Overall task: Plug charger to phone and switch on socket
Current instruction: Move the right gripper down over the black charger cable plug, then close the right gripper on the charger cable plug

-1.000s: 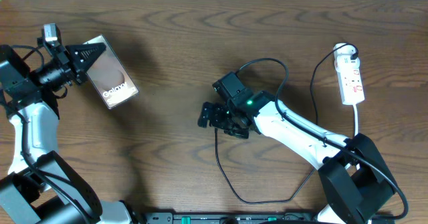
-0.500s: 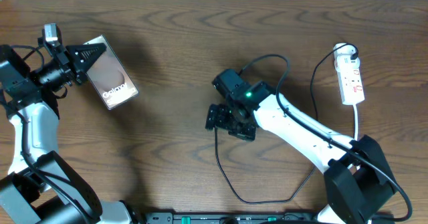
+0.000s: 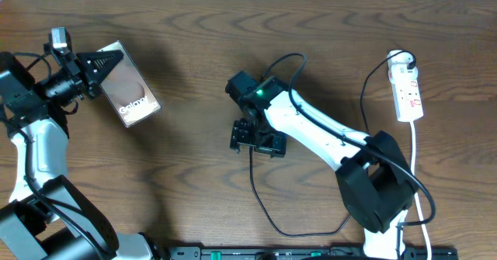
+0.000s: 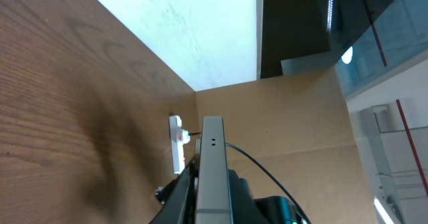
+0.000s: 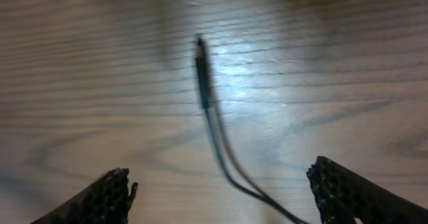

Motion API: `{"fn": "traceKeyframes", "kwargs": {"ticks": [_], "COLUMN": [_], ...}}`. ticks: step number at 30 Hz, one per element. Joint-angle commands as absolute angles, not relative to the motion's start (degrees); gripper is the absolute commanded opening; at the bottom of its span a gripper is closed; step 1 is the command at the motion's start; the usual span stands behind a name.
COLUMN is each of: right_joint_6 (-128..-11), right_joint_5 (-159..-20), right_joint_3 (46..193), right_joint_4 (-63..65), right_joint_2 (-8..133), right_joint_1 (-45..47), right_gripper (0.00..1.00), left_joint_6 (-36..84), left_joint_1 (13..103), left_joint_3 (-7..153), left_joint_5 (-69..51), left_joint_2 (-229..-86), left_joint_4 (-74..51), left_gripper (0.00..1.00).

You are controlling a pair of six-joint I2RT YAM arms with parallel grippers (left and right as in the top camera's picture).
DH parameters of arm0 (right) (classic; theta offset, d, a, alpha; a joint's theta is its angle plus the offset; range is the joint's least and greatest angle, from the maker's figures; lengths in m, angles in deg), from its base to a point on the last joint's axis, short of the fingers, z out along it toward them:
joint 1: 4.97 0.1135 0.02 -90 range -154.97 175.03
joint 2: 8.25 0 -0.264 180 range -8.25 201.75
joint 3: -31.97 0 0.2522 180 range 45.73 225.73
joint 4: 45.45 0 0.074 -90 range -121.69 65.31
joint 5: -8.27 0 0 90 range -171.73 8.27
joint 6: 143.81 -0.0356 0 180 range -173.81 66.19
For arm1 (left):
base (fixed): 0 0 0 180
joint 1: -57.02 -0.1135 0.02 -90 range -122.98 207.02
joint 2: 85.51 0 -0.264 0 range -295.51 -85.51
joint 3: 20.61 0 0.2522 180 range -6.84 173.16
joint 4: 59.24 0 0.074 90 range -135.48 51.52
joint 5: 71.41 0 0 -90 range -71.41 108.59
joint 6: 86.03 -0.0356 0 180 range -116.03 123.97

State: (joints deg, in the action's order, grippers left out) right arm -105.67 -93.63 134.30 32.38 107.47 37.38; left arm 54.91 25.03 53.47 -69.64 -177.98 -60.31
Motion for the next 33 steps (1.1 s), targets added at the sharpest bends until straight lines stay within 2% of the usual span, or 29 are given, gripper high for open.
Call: {"fn": "traceKeyframes", "kwargs": {"ticks": [1, 3, 11, 18, 33], "right_joint_6": [-105.7, -105.7, -105.6, -105.4, -106.5], "right_joint_5": [-92.4, -92.4, -92.8, -92.7, -88.1], "right_joint_3": [135.9, 135.9, 135.9, 135.9, 135.9], "right_joint_4": [33.2, 33.5, 33.3, 31.9, 30.5], "right_joint_2": [108.8, 109.6, 114.1, 114.8, 115.8], "right_joint_1": [37.8, 37.9, 38.6, 38.6, 38.5], "right_gripper": [0.81, 0.76, 0.74, 0.63, 0.60], "left_joint_6": [54.6, 54.6, 54.6, 54.6, 54.6], "left_joint_1": [24.9, 24.9, 24.9, 24.9, 24.9], "left_joint_3": [53.2, 53.1, 53.1, 53.1, 53.1], "left_joint_5": [-71.4, -71.4, -71.4, -71.4, -71.4], "left_joint_2": [-177.3, -177.3, -177.3, -177.3, -177.3], "left_joint_4": [-60.6, -60.6, -60.6, -60.6, -60.6], "left_gripper": [0.08, 0.07, 0.08, 0.07, 0.08]}}
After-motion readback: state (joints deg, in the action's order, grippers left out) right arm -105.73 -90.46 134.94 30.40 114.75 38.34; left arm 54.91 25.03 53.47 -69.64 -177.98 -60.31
